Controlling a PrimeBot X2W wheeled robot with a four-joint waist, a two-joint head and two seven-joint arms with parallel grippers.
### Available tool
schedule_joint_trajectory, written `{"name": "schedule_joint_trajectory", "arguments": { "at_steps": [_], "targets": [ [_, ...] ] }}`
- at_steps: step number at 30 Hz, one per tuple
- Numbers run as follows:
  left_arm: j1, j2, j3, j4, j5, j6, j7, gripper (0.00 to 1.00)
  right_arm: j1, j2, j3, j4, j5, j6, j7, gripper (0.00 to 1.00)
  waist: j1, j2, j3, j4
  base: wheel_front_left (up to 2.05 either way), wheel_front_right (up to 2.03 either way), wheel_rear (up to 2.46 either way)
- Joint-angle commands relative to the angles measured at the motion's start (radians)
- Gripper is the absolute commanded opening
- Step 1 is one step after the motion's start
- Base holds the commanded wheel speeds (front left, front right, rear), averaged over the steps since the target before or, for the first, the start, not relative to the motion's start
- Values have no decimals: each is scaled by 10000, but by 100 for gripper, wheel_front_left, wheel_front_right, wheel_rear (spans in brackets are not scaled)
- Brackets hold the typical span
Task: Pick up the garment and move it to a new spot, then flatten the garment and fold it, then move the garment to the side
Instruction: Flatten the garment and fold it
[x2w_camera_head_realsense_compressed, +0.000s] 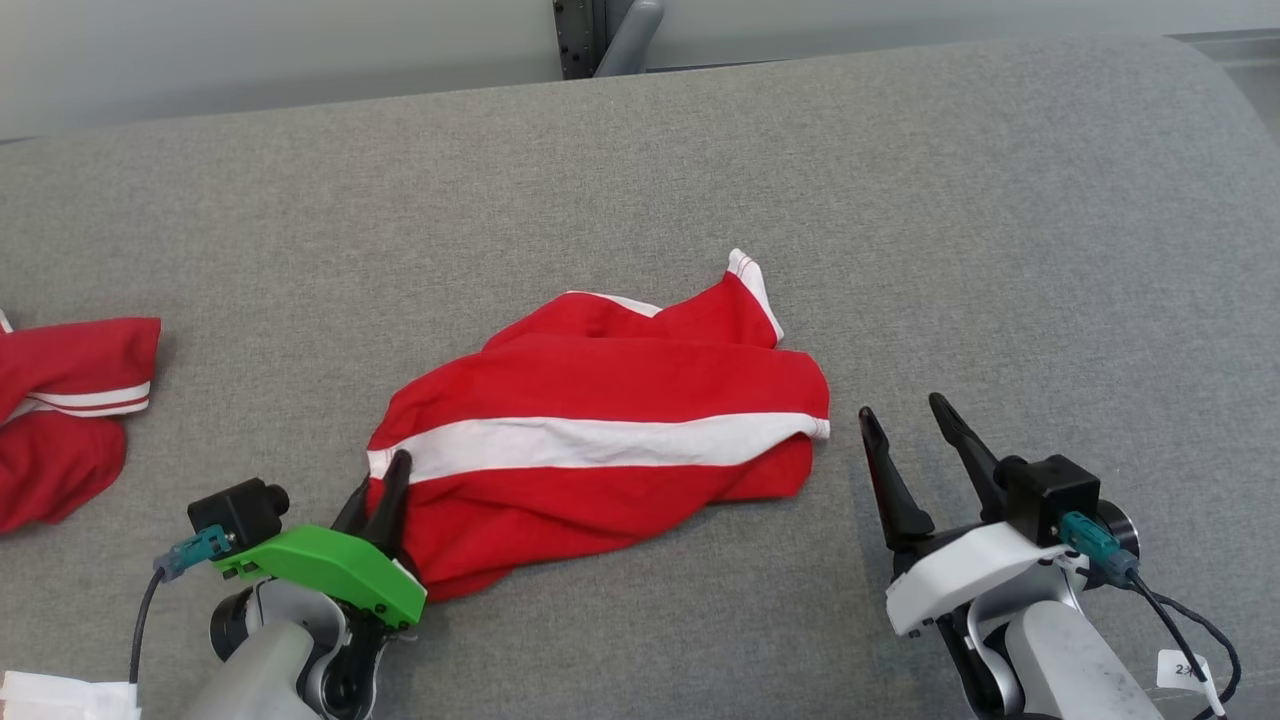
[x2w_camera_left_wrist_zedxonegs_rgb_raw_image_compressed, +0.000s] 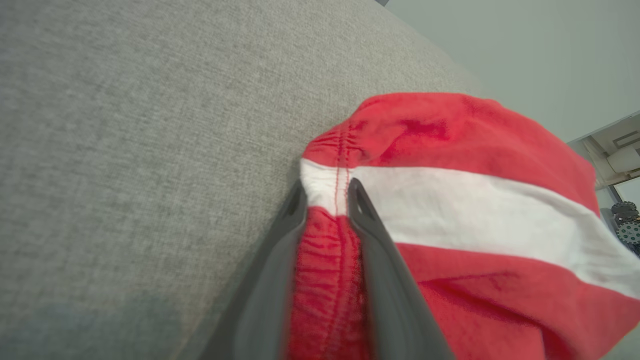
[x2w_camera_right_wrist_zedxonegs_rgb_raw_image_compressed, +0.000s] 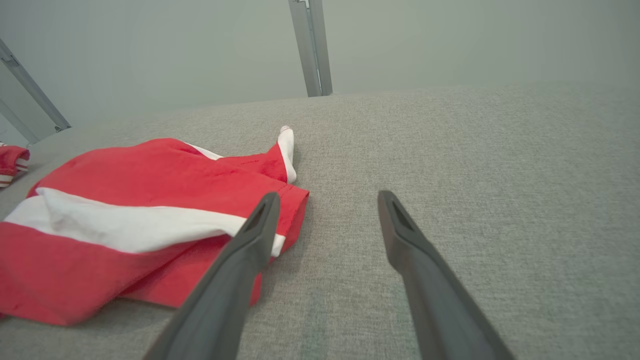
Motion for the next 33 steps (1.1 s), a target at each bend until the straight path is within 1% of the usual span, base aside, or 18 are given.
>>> {"name": "schedule_joint_trajectory", "arguments": {
  "at_steps": [1,3,4,7,11,15,18,22,26,33],
  "targets": [
    [-138,103,-119,-34,-116,-32,0,12,-30,-14,-11,-26,76,-3,-3,100,0,0,-11,19,0,0,0],
    [-177,203,-125,-111,-181,-32,-67,4,-11,-12,-16,-30,93,-2,-3,100,0,0,-24,45,0,0,0],
    [-176,240,-152,-167,-166,-32,-88,2,-2,-11,-14,-29,99,-2,-3,100,0,0,-33,60,0,0,0],
    [-208,347,80,-455,68,-32,-100,0,46,-11,-16,10,125,-3,-3,100,0,0,-74,140,0,0,0],
    [131,253,598,-1004,592,-32,-98,0,108,-9,189,240,388,-2,-3,100,0,0,-131,298,0,0,0],
    [387,158,783,-1424,1034,-32,-99,0,81,-11,648,701,955,-2,-3,100,0,0,-163,472,0,0,0],
    [541,105,794,-1680,1115,-32,-102,0,-69,-19,962,1116,1462,-2,-3,100,0,0,-147,596,0,0,0],
    [641,52,785,-1880,1253,-32,-101,0,-267,-16,1187,1503,1840,-2,-3,100,0,0,-112,686,0,0,0],
    [694,14,799,-1949,1335,-32,-101,0,-436,-17,1196,1541,2163,-2,-3,100,0,0,-81,715,0,0,0],
    [661,-51,804,-1932,1441,-32,-102,0,-688,-97,1311,1657,2319,-2,-3,100,0,0,-50,687,0,0,0]
  ]
}}
